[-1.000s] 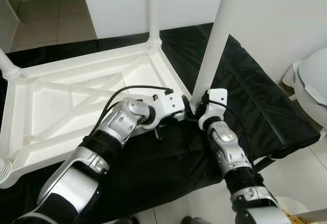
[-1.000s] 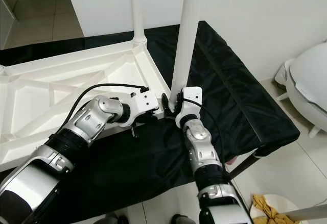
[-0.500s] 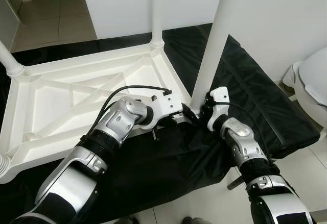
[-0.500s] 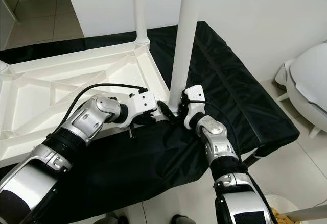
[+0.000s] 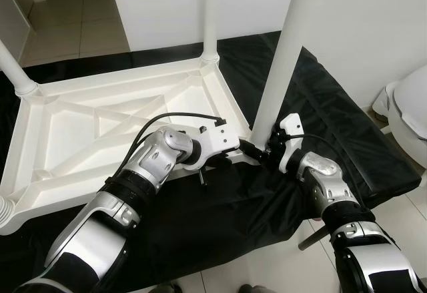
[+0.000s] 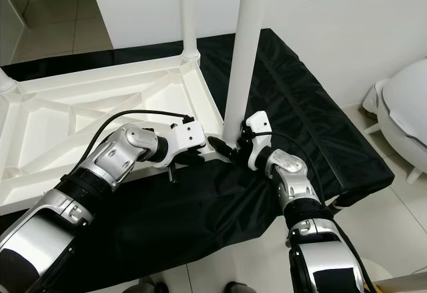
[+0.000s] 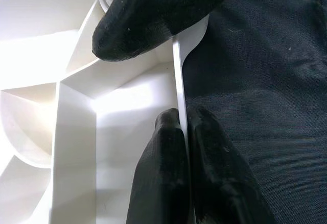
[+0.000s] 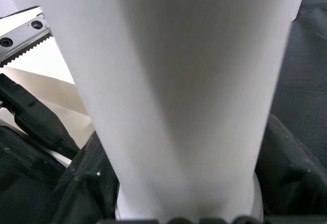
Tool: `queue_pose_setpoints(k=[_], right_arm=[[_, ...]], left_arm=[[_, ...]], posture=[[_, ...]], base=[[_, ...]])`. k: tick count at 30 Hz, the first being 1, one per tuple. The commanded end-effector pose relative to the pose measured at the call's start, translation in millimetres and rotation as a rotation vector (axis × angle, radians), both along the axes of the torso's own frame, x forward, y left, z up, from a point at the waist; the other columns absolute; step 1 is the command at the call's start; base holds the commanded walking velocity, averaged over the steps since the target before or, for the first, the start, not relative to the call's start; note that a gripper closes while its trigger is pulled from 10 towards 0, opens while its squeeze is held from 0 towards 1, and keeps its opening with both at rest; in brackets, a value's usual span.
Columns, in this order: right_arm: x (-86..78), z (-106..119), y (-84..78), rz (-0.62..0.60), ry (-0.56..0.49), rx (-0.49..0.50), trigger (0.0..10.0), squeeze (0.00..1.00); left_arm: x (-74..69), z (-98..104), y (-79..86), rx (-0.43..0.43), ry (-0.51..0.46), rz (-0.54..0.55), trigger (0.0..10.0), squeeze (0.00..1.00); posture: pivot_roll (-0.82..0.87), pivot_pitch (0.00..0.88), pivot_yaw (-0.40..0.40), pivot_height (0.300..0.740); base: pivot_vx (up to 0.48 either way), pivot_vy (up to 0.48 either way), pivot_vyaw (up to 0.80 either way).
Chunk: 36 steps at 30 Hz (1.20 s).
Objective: Building children table
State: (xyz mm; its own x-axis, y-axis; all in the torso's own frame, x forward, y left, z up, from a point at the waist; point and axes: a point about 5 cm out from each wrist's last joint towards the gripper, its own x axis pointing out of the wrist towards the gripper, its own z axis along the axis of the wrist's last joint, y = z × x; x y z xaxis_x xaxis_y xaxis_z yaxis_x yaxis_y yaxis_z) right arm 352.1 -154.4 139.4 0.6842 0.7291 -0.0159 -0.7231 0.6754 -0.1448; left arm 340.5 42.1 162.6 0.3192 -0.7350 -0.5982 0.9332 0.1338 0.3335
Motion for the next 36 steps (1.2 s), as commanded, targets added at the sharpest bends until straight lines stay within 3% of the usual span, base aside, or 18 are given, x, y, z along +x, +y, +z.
queue_pose_setpoints(k=[1, 11, 14, 17, 19, 23, 28, 34, 36], right_arm=[[-3.7, -10.2, 0.0, 0.018, 0.049, 0.009, 0.0, 0.00], [-4.6, -19.6, -3.5, -0.113, 0.081, 0.073, 0.0, 0.00], [-4.4, -25.6, -5.6, -0.208, 0.100, 0.084, 0.0, 0.00], [-4.4, -25.6, -5.6, -0.208, 0.100, 0.084, 0.0, 0.00], [-4.2, -29.8, -6.9, -0.350, 0.112, 0.122, 0.0, 0.00], [-4.9, -31.3, -6.4, -0.453, 0.113, 0.149, 0.0, 0.00], [-6.4, -32.1, -3.6, -0.709, 0.111, 0.172, 0.0, 0.00], [-10.3, -28.7, -2.3, -0.866, 0.080, 0.169, 0.0, 0.00], [-13.4, -27.5, -4.3, -0.979, 0.068, 0.186, 0.0, 0.00]], left_arm=[[-1.7, -5.0, 2.4, 0.048, -0.012, -0.003, 10.0, 0.00], [-0.3, -4.2, 3.2, 0.042, -0.013, 0.007, 10.0, 0.00], [0.1, -4.1, 4.0, 0.040, -0.014, 0.012, 10.0, 0.00], [0.1, -4.1, 4.0, 0.040, -0.014, 0.012, 10.0, 0.00], [0.2, -4.7, 5.1, 0.037, -0.013, 0.019, 10.0, 0.00], [0.3, -5.2, 5.6, 0.034, -0.011, 0.025, 10.0, 0.00], [1.0, -4.6, 5.5, 0.033, -0.013, 0.026, 10.0, 0.00], [1.3, -4.3, 5.0, 0.035, -0.014, 0.023, 10.0, 0.00], [1.7, -4.2, 5.2, 0.037, -0.016, 0.021, 10.0, 0.00]], posture=[[-0.05, 0.062, 0.073, 0.740], [-0.06, 0.073, 0.065, 0.740], [-0.06, 0.079, 0.060, 0.740], [-0.06, 0.079, 0.060, 0.740], [-0.07, 0.082, 0.053, 0.740], [-0.07, 0.083, 0.053, 0.740], [-0.08, 0.082, 0.053, 0.740], [-0.08, 0.083, 0.056, 0.740], [-0.08, 0.084, 0.057, 0.740]], base=[[0.000, 0.000, 0.00], [0.000, 0.000, 0.00], [0.000, 0.000, 0.00], [0.000, 0.000, 0.00], [0.000, 0.000, 0.00], [0.000, 0.000, 0.00], [0.000, 0.000, 0.00], [0.000, 0.000, 0.00], [0.000, 0.000, 0.00]])
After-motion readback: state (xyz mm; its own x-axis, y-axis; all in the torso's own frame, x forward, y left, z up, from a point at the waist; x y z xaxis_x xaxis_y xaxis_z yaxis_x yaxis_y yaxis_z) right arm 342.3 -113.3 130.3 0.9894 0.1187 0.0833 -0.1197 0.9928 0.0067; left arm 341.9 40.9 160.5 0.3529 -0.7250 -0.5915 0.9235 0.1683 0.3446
